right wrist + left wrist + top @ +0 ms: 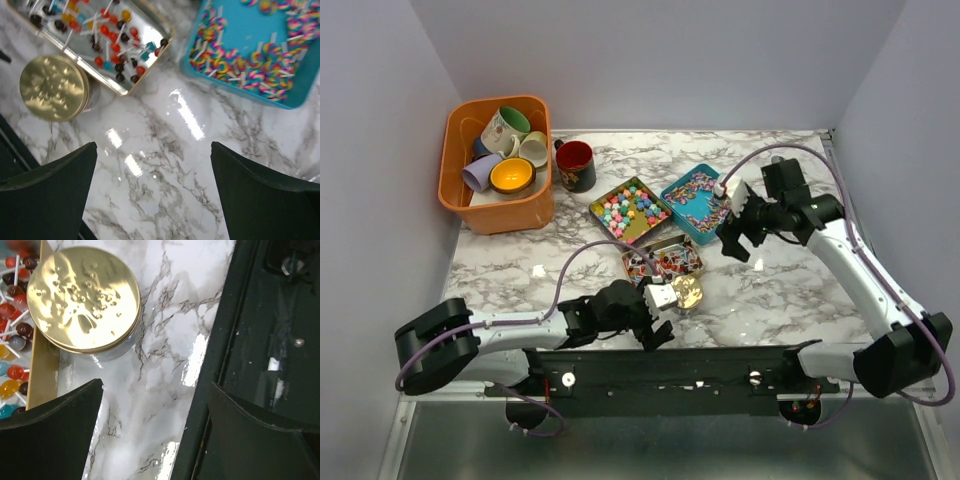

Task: Pack the candies
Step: Screw the bottle lid onto the packing bottle.

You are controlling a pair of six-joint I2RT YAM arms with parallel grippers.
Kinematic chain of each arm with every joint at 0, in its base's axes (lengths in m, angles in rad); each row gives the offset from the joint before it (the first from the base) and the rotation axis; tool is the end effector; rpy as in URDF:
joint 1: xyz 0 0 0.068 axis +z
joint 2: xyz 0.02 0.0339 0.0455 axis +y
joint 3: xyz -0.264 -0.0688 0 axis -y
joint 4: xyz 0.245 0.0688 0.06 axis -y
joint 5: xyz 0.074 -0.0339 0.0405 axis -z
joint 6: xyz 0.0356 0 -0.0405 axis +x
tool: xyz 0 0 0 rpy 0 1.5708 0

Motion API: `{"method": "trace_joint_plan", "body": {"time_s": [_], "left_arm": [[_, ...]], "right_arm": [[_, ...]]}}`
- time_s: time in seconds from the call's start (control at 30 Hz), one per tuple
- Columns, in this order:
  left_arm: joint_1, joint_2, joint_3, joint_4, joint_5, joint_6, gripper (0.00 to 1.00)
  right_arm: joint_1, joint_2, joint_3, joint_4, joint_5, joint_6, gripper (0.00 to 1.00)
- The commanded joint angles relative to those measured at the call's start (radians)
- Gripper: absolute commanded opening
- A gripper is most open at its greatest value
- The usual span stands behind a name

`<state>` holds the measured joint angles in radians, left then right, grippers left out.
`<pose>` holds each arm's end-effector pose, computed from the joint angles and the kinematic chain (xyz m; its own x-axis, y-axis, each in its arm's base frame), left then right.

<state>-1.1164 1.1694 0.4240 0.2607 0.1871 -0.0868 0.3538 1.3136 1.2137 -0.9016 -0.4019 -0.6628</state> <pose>0.0968 -0.2132 0.1837 -0.2865 0.3925 -0.8740 0.9338 0.3186 -0.1630 0.2392 0.1032 0.3142 -0.3049 -0.7163 -0.6276 -0.8934 0.4434 -0.0720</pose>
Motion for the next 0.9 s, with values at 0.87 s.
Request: {"method": "trace_joint_plan", "body": {"time_s": [0.87], "left_arm": [[-0.088,0.708,-0.068,1.015,-0.282,0.09,0.97]], "right_arm": [[-0.119,-0.128,-0.131,0.063,-0.331,0.034,1.0]]}}
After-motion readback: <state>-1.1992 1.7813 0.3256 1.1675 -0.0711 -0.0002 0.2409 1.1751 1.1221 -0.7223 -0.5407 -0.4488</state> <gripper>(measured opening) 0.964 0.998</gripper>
